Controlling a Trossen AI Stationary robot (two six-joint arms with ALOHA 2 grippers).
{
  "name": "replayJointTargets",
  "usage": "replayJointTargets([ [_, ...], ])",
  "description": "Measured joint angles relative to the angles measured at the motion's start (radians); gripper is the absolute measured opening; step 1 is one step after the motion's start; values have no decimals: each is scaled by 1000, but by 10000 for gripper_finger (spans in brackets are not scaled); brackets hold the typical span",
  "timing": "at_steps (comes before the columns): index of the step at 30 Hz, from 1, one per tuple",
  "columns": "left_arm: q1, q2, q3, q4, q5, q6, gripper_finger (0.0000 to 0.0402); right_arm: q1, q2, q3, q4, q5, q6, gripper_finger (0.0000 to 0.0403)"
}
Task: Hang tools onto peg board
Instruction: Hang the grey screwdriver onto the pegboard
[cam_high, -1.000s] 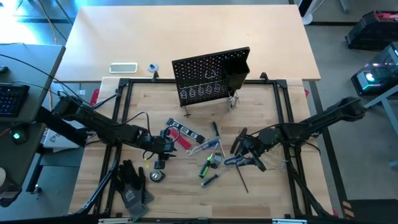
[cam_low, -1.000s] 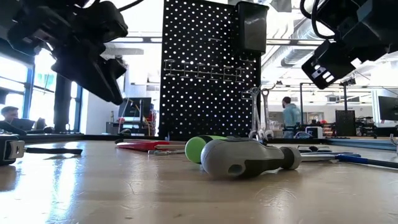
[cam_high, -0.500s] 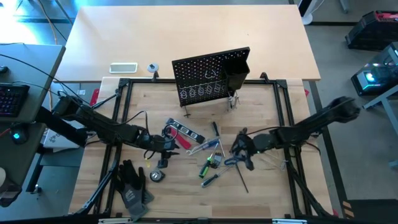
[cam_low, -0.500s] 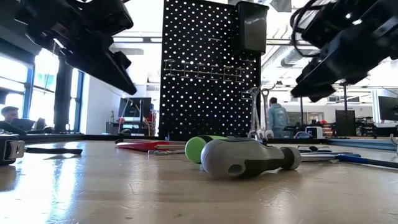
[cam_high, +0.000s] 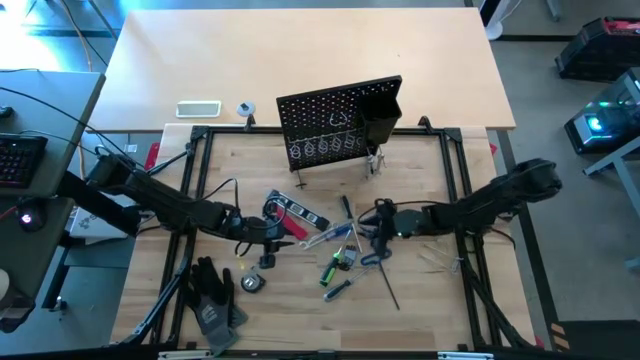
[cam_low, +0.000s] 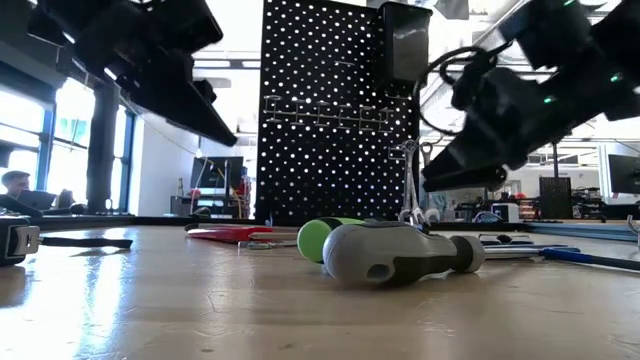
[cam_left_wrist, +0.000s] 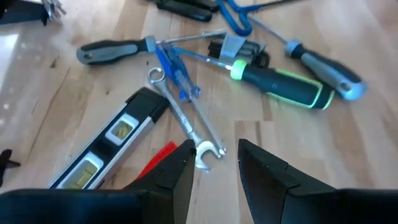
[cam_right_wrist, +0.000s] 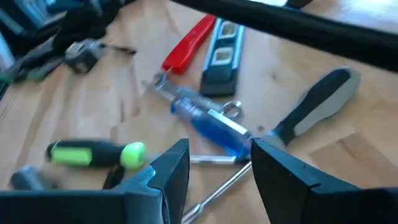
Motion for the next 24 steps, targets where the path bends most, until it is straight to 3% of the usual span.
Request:
replayJointTargets([
  [7, 3, 83, 0, 19, -4, -8, 117, -111, 100, 125, -84, -68, 16, 165],
  [15, 3, 153, -1, 64, -4, -8, 117, -196, 229, 391, -558, -84, 14, 165],
  [24, 3, 161, -1, 121, -4, 58, 117, -231, 374, 517, -631, -150, 15, 165],
])
